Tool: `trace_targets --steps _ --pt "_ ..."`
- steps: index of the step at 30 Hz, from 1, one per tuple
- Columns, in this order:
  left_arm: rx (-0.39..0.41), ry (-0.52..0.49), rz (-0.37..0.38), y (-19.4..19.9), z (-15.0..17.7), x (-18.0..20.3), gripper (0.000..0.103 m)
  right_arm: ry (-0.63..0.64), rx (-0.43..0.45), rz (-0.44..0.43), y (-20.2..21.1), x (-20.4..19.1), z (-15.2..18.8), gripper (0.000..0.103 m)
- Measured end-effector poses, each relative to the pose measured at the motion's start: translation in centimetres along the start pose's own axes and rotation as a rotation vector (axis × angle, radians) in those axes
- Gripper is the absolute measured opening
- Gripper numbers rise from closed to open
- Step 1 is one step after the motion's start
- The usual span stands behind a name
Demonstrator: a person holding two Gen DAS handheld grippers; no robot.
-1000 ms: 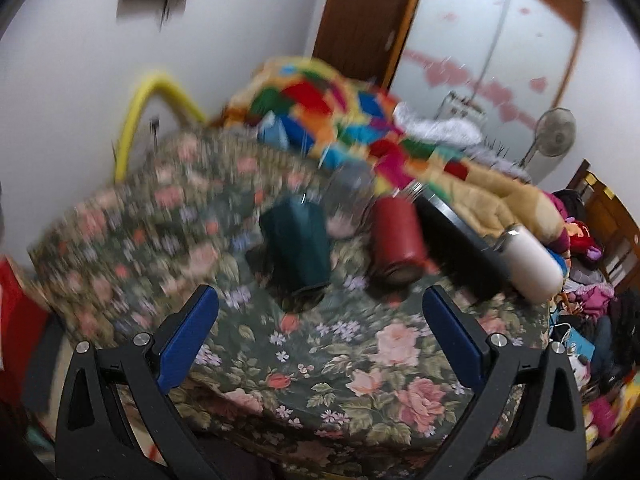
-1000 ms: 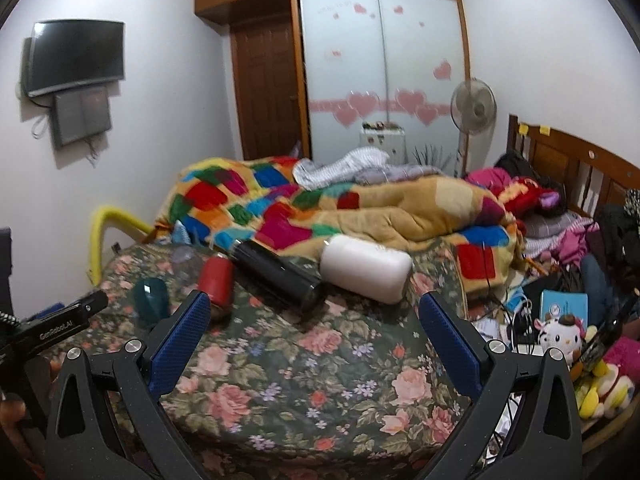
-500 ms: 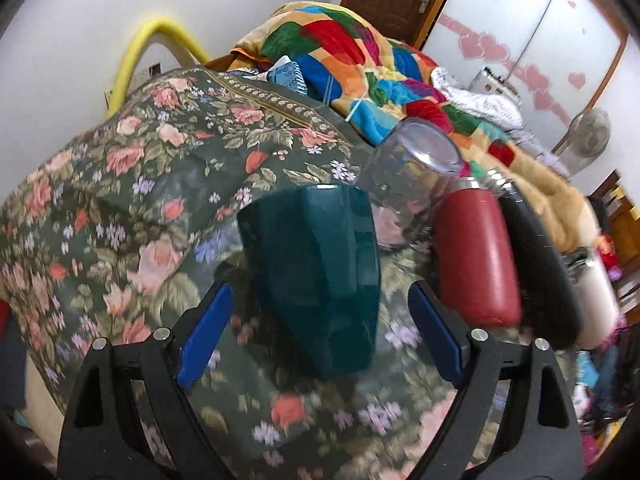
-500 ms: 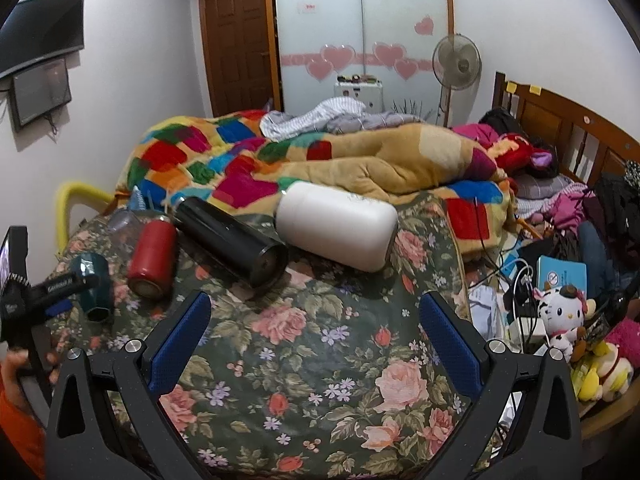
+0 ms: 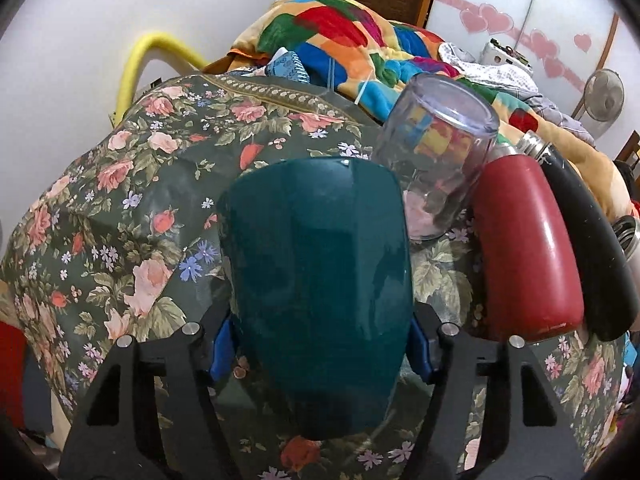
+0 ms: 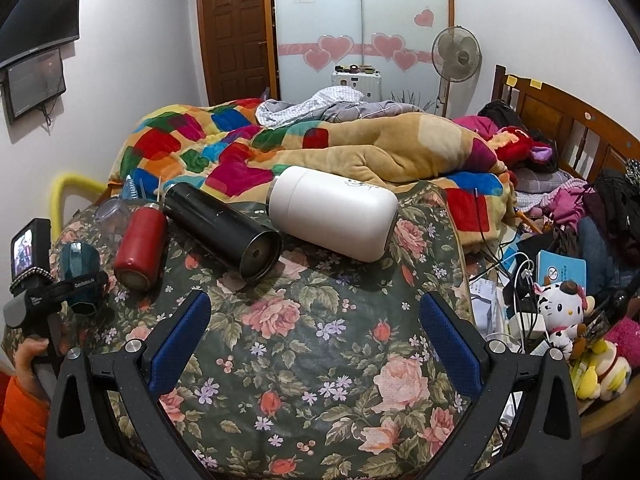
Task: Flip cup upright
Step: 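Lift the green cup with the left tool and carry it toward the right tool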
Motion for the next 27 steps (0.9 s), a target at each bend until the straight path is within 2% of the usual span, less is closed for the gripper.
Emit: trace_targets --steps 11,15,27 --pt "-0.022 -0.032 0.029 2.9 2.8 0.1 0.067 0.036 0.025 -0.014 2.2 -0.9 0.3 0.103" --pt "0.002 -0.065 0.034 5.4 3.5 0.3 0.067 0.039 0.048 -0.026 3.5 -1.2 0.2 0.103" --pt "0.128 -0.135 0.126 13.9 3.8 3.1 0.067 0.046 0.130 -0.058 7.7 -1.3 0.3 0.103"
Point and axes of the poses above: each gripper's, at about its wrist camera, not at the fingertips, and y roughly against the way its jaws point, x to its right, z to its underside, the point moved 4 cm from there along -y, roughly the way its jaws point, and after that the axes turned 4 degrees about -y, right-handed, at the moved point
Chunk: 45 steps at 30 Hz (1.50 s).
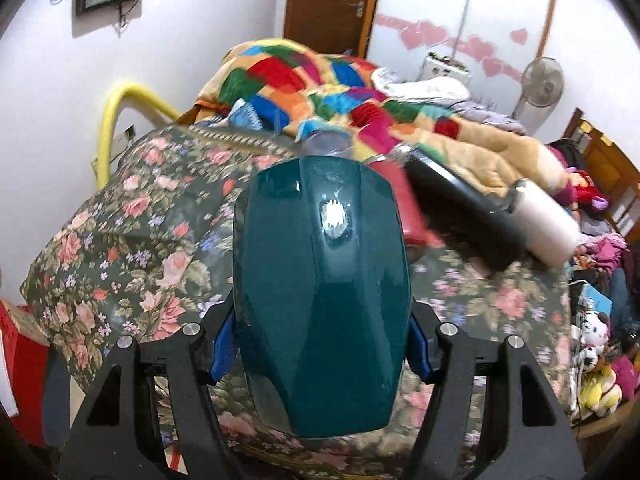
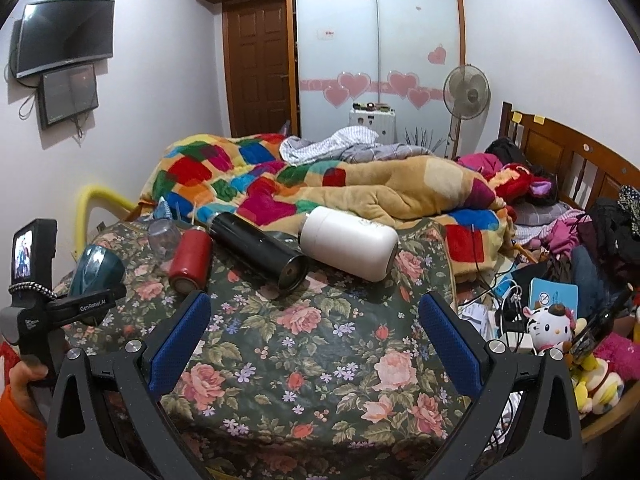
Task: Flip cup upright
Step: 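Lift the green cup with the left tool and carry it toward the right tool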
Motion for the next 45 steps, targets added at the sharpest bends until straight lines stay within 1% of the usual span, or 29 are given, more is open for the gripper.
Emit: trace_targets --steps 6,11,19,24,28,32,37,45 --pt "0.030 -0.054 0.061 2.0 -0.2 3.7 0.067 -0.011 0.033 -0.009 1.4 0.8 -0.1 0.103" --pt "0.026 -0.111 0.108 2.1 0.0 7.4 0.067 -0.021 0.047 -0.006 2.0 1.6 0.1 0.103" --pt "-0.026 -0.178 0.191 -0.3 1.0 13.4 0.067 -0.042 0.038 0.012 1.8 3.6 0.5 0.103" --pt "-0.070 -0.224 0.223 -2.4 2.3 16.4 0.067 -0.055 0.021 0.021 1.2 4.8 0.7 0.103" --pt "-0.101 -0.256 0.229 -4.4 3.6 18.4 0.067 -0.060 0.000 0.025 0.4 5.4 1.0 0.103" --pt "-0.122 -0.272 0.232 -5.8 4.5 19.3 0.067 -0.062 -0.022 0.026 -0.3 5.7 1.2 0.103" --pt "-0.130 -0.286 0.221 -6.7 5.6 19.4 0.067 -0.054 -0.040 0.029 -1.1 5.8 1.5 0.103" --pt "-0.172 -0.260 0.216 -8.1 6.6 18.4 0.067 -0.052 -0.063 0.029 -1.9 5.6 1.7 0.103"
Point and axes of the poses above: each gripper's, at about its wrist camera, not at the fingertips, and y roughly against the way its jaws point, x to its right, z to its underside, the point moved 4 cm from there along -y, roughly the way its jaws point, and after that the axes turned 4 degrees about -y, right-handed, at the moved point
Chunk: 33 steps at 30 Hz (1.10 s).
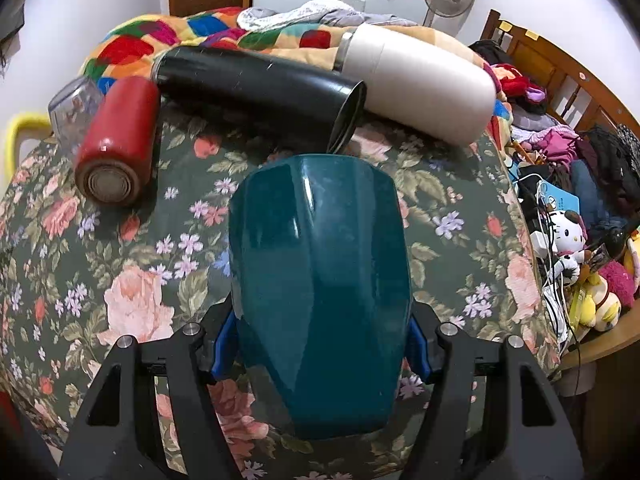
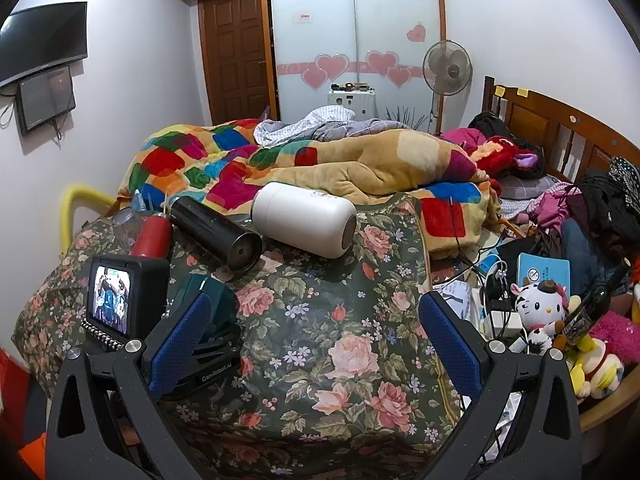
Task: Flip cup upright
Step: 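Lift the green cup with the left tool and carry it toward the right tool, then grasp the green cup with the right tool while the left tool releases it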
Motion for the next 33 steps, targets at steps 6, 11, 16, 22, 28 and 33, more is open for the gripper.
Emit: trace_targets --steps 6,11,16,22,28,33 --pt "-0.014 -0.025 -0.007 0.1 0.2 -0.1 0.067 0.005 -0.012 0.003 -0.3 -0.2 0.2 0.103" --pt "-0.030 -0.003 0.035 0.6 0.6 -0.3 0.068 0.009 -0.014 0.001 -0.3 -0.7 0.2 0.103" --pt "-0.021 0.046 0.084 2.0 1.2 -1.2 0.072 0.018 -0.012 -0.004 0.0 -1.3 0.3 0.103" --pt "0.041 0.002 0.052 5.8 1.8 -1.8 0.073 0.036 -0.007 -0.011 0.5 -2.3 0.4 0.103" --pt "0.124 0.008 -0.027 9.8 2.0 -4.8 0.079 0.045 -0.029 -0.048 0.1 -3.8 0.6 0.103" --pt "0.167 0.034 -0.133 11.9 2.5 -8.3 0.079 0.060 -0.049 -0.072 -0.7 -5.3 0.9 0.103"
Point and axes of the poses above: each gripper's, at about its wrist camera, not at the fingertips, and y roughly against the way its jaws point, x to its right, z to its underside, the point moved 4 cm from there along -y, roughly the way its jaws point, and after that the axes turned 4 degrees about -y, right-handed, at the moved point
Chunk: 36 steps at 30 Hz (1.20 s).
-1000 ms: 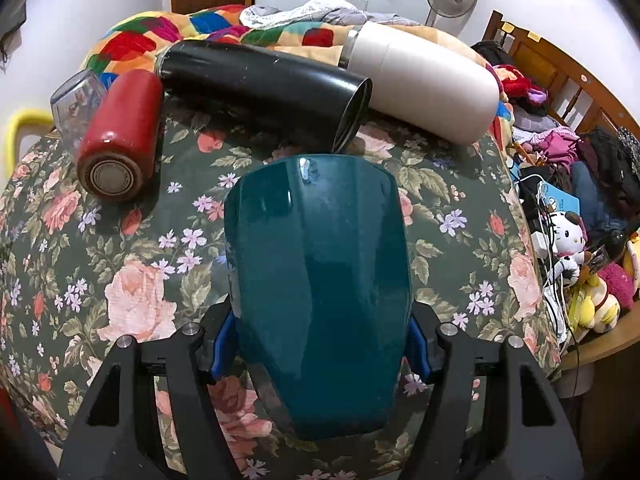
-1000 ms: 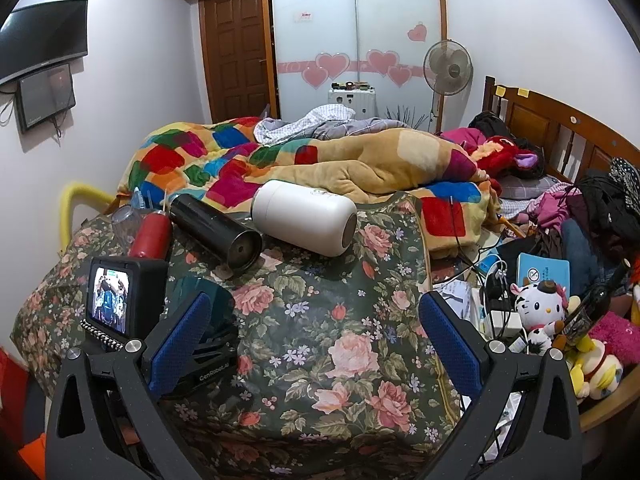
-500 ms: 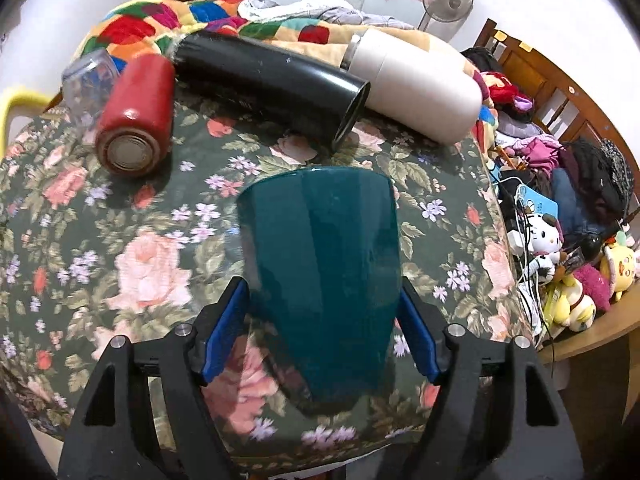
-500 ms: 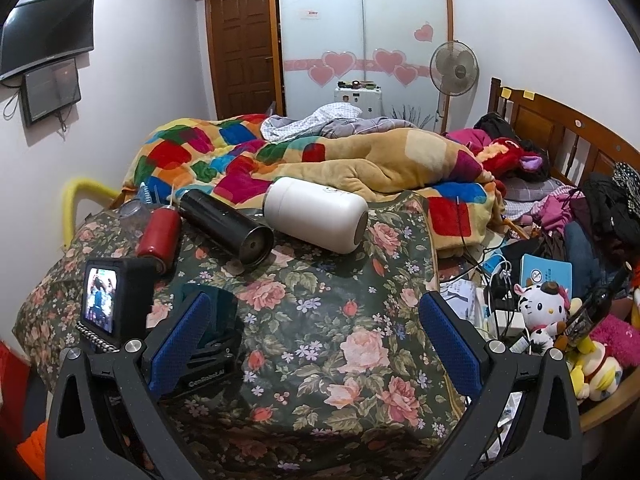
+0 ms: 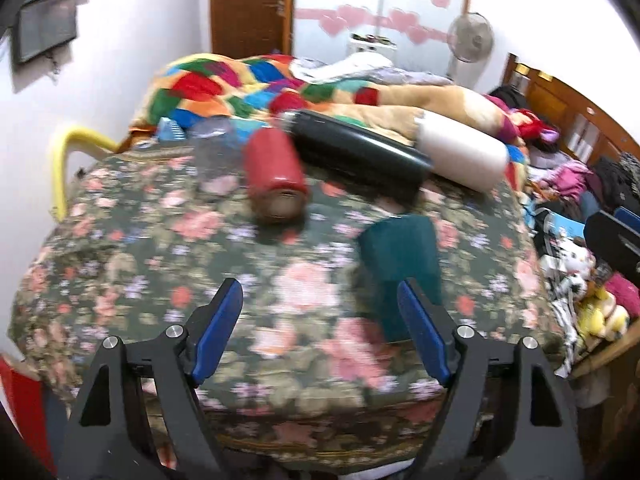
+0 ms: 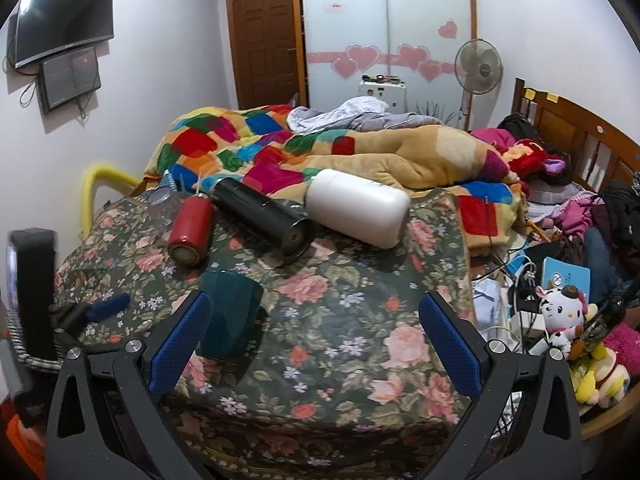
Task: Flip cup upright
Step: 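Grasp the green cup with the right tool while the left tool releases it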
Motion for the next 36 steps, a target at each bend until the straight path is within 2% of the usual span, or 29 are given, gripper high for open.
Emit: trace_targets --steps 6,9,15,21,26,31,36 --pt "0.010 0.037 -0.095 0.5 1.0 -4.2 0.079 0.044 -0.034 -0.033 -1.9 -2.5 0.2 0.103" --pt "-0.001 0.064 -0.115 0.2 1.6 -5.5 0.079 0.070 -0.075 -0.055 -3.8 -4.0 0.7 0.102" --pt "-0.019 0.085 -0.119 -0.2 2.8 -6.8 0.079 0.049 -0.208 -0.114 -7.7 -5.4 1.8 0.087" --pt "-0.024 0.078 -0.099 -0.5 3.2 -6.6 0.079 -0.033 -0.328 -0.174 -11.0 -5.6 2.3 0.078" --pt "-0.021 0.075 -0.088 -0.5 3.0 -6.2 0.079 -0.069 -0.403 -0.202 -13.0 -5.6 2.6 0.076" --pt "-0.019 0.075 -0.085 -0.4 3.0 -6.1 0.079 -0.035 -0.435 -0.177 -14.4 -5.8 2.9 0.075" --pt "-0.013 0.062 -0.081 0.0 2.8 -5.6 0.079 -0.036 -0.470 -0.190 -15.2 -5.8 3.0 0.073"
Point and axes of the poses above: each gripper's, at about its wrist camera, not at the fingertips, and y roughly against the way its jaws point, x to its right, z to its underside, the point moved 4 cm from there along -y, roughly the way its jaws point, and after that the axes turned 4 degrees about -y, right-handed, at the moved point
